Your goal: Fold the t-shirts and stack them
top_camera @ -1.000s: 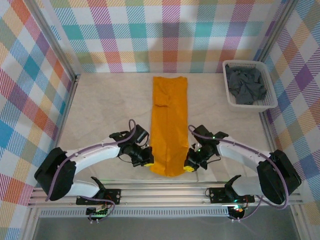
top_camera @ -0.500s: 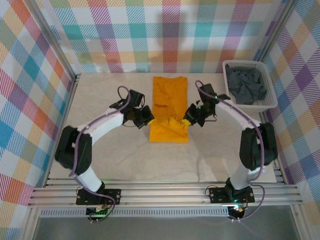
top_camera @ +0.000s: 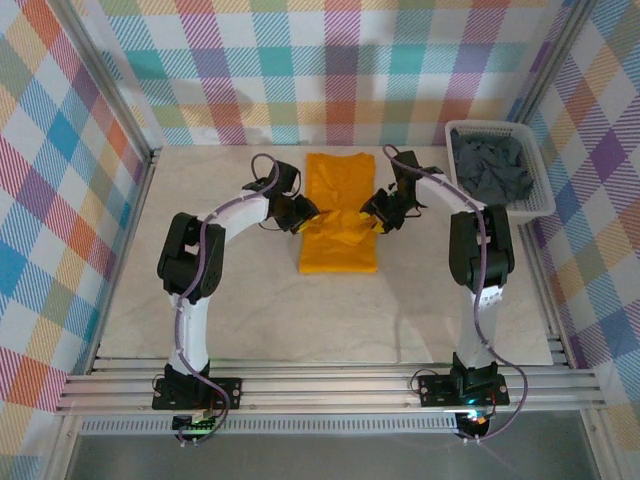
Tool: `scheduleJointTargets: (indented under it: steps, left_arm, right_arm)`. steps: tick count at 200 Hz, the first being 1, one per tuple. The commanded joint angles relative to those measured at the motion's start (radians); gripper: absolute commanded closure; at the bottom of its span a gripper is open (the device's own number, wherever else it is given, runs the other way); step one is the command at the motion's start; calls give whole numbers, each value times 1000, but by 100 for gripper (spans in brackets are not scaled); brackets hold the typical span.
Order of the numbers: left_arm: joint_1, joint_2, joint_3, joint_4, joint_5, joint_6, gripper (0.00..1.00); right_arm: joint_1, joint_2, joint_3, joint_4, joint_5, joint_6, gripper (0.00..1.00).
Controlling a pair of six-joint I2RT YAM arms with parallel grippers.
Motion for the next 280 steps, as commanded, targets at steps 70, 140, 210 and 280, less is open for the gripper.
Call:
scheduleJointTargets:
  steps: [70, 140, 210, 280]
  left_arm:
    - [-84, -404, -505, 134, -14, -295, 41]
    - [-128, -323, -567, 288, -9, -512, 35]
    - [-140, -336, -564, 107, -53, -502, 45]
    - [-161, -386, -568, 31, -84, -546, 38]
  right_arm:
    - [27, -378, -430, 85, 18, 49, 46]
    - [51, -390, -668, 313, -70, 289, 46]
    - [69, -322, -659, 334, -89, 358, 51]
    - [77, -292, -683, 409, -88, 413, 69]
